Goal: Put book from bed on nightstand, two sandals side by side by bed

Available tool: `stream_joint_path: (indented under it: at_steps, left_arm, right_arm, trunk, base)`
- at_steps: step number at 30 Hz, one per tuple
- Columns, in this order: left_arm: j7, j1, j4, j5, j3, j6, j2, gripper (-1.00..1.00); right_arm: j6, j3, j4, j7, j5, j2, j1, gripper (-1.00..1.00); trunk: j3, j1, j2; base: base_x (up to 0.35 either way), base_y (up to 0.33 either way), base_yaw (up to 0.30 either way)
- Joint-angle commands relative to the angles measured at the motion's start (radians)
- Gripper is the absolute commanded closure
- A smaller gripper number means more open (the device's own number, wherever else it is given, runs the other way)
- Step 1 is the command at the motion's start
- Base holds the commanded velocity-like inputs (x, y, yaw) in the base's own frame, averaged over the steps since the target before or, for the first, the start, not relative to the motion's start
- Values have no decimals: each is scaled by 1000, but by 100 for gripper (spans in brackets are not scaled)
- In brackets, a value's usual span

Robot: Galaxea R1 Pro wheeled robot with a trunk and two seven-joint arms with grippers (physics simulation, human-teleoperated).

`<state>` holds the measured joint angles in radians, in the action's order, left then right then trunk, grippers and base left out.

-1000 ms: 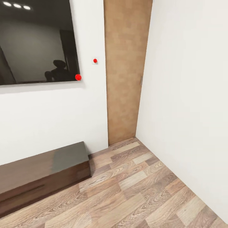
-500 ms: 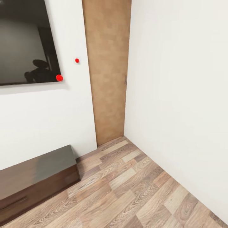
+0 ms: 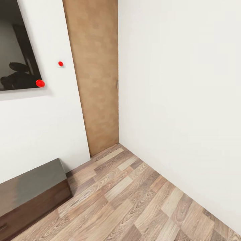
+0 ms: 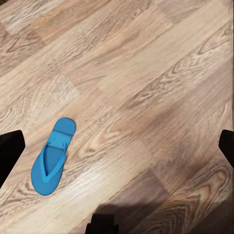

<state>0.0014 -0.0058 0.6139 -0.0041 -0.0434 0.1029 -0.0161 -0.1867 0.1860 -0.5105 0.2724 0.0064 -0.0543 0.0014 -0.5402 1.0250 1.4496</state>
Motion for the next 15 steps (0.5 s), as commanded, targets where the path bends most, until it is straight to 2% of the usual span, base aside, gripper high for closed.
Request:
stream_joint_path:
  at_steps: [1,10,15]
  left_arm:
    - [0,0,0,-1,-3,3,-1,-100]
    - [0,0,0,-1,-3,3,-1,-100]
    - [0,0,0,-1,-3,3,-1,-100]
  right_arm:
    - [-1,6,-1,8,0,1,0,-100]
    - [-1,6,-1,8,0,1,0,-100]
    - [-1,6,-1,8,1,1,0,-100]
  trunk:
    - [-1,0,0]
    - [-1,0,0]
    - [-2,0,0]
  base:
    - [0,0,-234]
    - [0,0,-137]
    - [0,0,-223]
